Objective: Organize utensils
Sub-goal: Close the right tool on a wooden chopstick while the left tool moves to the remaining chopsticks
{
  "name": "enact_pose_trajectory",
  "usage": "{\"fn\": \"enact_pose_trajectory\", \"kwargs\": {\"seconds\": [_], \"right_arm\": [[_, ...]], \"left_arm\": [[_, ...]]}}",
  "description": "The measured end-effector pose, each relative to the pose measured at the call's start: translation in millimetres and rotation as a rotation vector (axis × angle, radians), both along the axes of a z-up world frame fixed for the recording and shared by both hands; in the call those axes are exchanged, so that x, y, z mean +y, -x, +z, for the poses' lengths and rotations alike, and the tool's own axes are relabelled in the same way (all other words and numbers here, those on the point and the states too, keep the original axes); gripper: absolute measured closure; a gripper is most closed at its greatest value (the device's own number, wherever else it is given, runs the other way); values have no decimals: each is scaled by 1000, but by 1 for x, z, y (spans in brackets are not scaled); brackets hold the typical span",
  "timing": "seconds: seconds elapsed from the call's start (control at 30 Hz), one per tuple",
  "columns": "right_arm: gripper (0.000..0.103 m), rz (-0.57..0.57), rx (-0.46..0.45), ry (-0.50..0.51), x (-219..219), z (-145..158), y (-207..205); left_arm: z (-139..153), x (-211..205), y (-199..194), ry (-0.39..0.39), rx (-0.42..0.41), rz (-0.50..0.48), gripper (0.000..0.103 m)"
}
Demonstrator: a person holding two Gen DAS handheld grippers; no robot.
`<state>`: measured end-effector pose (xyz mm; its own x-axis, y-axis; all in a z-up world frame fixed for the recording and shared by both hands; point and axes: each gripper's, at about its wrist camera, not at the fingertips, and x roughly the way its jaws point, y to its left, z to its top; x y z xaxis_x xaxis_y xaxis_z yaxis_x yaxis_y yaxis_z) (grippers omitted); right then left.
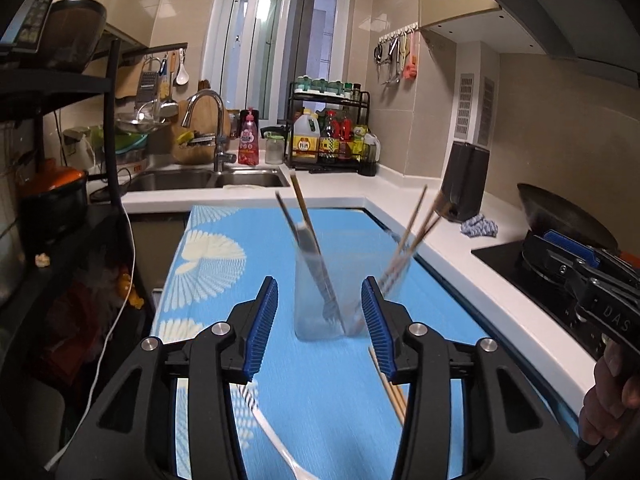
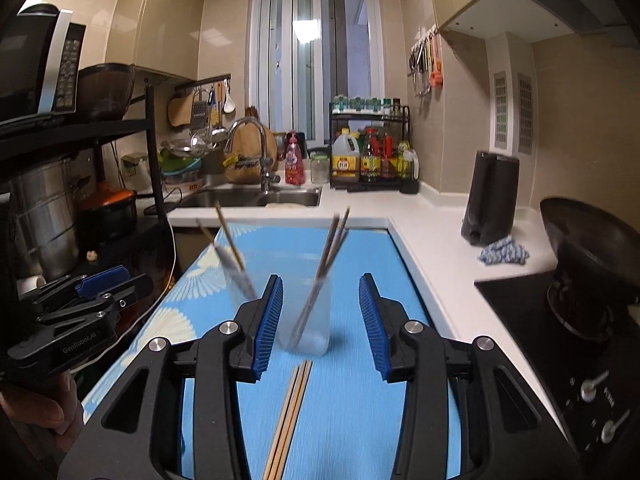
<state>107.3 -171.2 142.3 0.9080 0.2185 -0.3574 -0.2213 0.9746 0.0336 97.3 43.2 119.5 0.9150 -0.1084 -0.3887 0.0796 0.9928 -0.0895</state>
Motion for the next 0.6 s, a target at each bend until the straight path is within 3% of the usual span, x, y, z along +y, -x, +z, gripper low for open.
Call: {"fn": "enact_pose_trajectory", "kwargs": {"seconds": [0.1,0.27,0.43,0.53,0.6], "right_arm": [[65,11,59,-11,-1,-30,10],[90,30,168,-23,-4,-78,24],[91,42,247,-7,1,-114,29],[91,54,284,-4,7,-130,29],[91,67,306,-1,13,-139,27]], "left_arm": [[-24,-2,13,-16,17,15,58],[-63,-7,31,-19,61,28,57],[-104,-8,48,-28,126,63,59],[-120,-6,49,-21,169,67,74],[-125,-9,48,-26,183,53,76]]}}
